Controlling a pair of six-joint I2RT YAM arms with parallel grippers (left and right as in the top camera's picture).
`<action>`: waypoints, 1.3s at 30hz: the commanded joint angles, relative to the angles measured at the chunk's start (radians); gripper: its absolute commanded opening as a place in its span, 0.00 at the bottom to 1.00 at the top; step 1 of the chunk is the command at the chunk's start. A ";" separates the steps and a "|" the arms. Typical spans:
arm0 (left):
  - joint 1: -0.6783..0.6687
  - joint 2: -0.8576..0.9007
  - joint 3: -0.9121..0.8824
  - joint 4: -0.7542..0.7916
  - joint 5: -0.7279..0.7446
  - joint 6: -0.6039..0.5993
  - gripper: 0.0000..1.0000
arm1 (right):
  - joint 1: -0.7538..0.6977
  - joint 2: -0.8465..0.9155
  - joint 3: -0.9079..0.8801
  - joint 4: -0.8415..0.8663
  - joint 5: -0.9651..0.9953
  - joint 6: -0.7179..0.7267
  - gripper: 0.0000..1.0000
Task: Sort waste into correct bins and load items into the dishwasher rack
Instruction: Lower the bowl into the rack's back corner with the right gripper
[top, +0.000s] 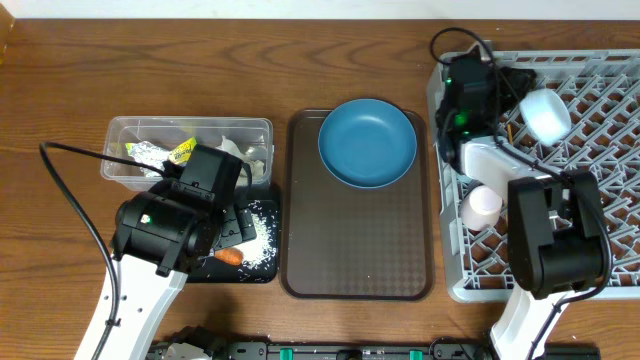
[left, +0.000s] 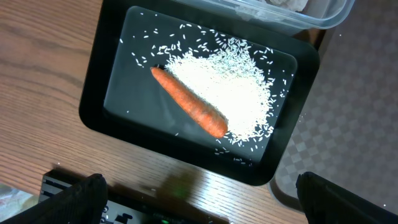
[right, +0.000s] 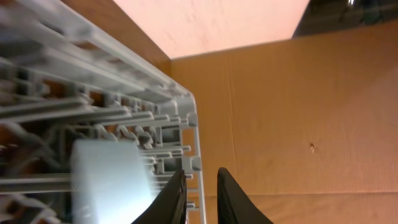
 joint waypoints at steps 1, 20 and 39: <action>0.005 0.000 -0.003 -0.004 -0.005 0.003 1.00 | 0.057 0.006 0.004 0.002 0.021 0.046 0.19; 0.005 0.000 -0.003 -0.004 -0.005 0.003 1.00 | 0.002 -0.234 0.004 -0.240 -0.042 0.303 0.34; 0.005 0.000 -0.003 -0.004 -0.005 0.003 1.00 | -0.706 -0.416 0.005 -0.750 -1.521 1.107 0.01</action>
